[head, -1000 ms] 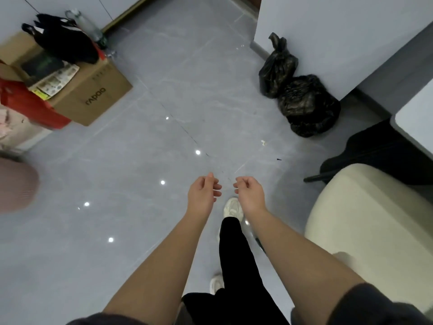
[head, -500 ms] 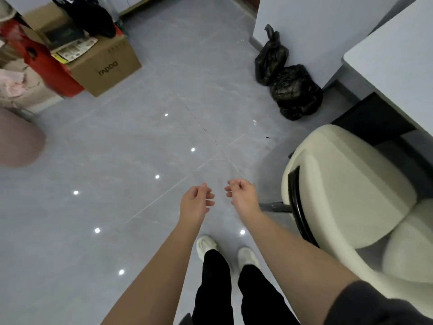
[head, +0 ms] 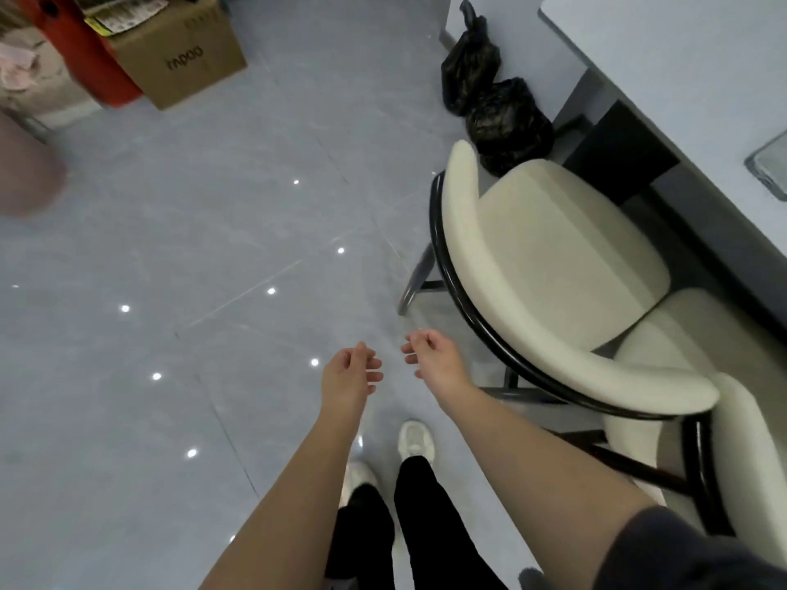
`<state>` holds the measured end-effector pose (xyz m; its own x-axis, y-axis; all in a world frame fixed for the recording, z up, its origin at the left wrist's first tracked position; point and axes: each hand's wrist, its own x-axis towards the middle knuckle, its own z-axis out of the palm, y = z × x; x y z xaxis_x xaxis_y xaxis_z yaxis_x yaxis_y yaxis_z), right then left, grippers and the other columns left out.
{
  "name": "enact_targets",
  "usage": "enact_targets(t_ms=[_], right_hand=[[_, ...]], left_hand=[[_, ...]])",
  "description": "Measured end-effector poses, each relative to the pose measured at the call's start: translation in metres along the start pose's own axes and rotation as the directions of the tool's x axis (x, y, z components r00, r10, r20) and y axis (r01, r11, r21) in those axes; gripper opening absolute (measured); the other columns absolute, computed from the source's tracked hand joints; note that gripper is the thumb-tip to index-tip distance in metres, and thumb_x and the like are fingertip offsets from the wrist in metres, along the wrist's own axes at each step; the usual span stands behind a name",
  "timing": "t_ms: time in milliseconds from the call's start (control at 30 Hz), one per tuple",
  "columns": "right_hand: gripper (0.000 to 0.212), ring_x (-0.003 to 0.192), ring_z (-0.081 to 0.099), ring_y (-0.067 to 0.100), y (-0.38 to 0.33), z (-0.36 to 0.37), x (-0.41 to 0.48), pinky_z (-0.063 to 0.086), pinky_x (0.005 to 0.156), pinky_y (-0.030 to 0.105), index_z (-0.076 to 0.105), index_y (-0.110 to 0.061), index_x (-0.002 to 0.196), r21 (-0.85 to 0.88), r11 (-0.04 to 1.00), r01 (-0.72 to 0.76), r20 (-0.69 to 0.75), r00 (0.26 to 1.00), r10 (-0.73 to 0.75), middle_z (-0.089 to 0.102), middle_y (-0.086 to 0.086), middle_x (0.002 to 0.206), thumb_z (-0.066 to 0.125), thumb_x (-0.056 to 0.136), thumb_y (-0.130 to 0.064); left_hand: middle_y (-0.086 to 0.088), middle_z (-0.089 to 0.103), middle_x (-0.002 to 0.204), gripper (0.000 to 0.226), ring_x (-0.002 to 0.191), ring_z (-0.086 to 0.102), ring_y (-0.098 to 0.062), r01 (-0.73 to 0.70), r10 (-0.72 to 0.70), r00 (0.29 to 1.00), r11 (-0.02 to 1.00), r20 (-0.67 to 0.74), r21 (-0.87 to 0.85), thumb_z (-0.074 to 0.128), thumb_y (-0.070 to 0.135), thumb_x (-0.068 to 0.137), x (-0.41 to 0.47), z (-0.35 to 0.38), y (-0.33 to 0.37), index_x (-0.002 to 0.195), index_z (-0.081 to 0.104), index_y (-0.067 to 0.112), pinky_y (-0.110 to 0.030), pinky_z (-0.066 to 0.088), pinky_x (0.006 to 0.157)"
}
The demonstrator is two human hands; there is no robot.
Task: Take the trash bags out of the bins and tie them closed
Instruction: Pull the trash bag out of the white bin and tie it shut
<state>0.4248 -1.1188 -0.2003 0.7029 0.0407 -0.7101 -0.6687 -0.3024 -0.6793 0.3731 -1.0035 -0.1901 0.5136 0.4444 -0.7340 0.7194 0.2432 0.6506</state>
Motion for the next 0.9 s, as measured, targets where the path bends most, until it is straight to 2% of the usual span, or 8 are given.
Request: enact_targets(t_ms=[167,367,533,733,900], right_hand=[[0.02,0.074,0.06,0.012,0.062,-0.027,-0.037,0.047,0.071,0.025,0.062,-0.009,0.104,0.025,1.0,0.003,-0.047,0.999,-0.002,0.065,0.003,0.09,0.046,0.096,-0.018],[0.016,0.074,0.061,0.014,0.148,-0.051,-0.083,0.045,0.067,0.024,0.062,-0.014,0.096,0.052,0.998,0.042,-0.111,0.993,-0.036,0.065,0.002,0.087,0.046,0.096,-0.016],[0.016,0.074,0.062,0.014,0.215,-0.077,-0.124,0.045,0.068,0.025,0.063,-0.016,0.093,0.056,0.998,-0.013,-0.131,0.991,0.02,0.067,0.002,0.088,0.047,0.094,-0.016],[0.016,0.074,0.062,0.015,0.254,-0.111,-0.15,0.044,0.064,0.023,0.063,-0.013,0.093,0.027,1.0,-0.012,-0.132,0.991,0.016,0.067,0.002,0.087,0.047,0.094,-0.016],[0.017,0.072,0.06,0.01,0.28,-0.152,-0.169,0.044,0.065,0.022,0.063,-0.013,0.095,-0.041,0.999,0.021,-0.069,0.997,-0.024,0.067,0.001,0.088,0.047,0.094,-0.017]], left_hand=[[-0.006,0.067,0.086,0.027,0.071,0.064,-0.019,-0.052,0.048,0.997,0.997,0.052,0.065,0.047,0.029,0.096,-0.04,0.012,-0.057,0.098,0.061,0.006,-0.029,0.05,0.065],[-0.005,0.067,0.085,0.026,0.068,0.063,-0.017,-0.106,0.092,0.988,0.989,0.127,0.106,0.046,0.028,0.096,-0.087,0.024,-0.138,0.098,0.06,0.006,-0.028,0.05,0.063],[-0.003,0.066,0.082,0.025,0.067,0.063,-0.017,-0.094,0.076,0.986,0.989,0.15,0.114,0.047,0.027,0.096,-0.131,0.027,-0.193,0.097,0.061,0.006,-0.027,0.049,0.063],[-0.002,0.065,0.08,0.026,0.065,0.061,-0.015,-0.082,0.068,0.989,0.992,0.132,0.098,0.048,0.026,0.096,-0.177,0.043,-0.232,0.098,0.061,0.003,-0.026,0.048,0.063],[-0.003,0.066,0.083,0.026,0.065,0.062,-0.014,-0.077,0.067,0.992,0.992,0.103,0.099,0.048,0.028,0.096,-0.213,0.074,-0.269,0.096,0.061,0.005,-0.025,0.048,0.062]])
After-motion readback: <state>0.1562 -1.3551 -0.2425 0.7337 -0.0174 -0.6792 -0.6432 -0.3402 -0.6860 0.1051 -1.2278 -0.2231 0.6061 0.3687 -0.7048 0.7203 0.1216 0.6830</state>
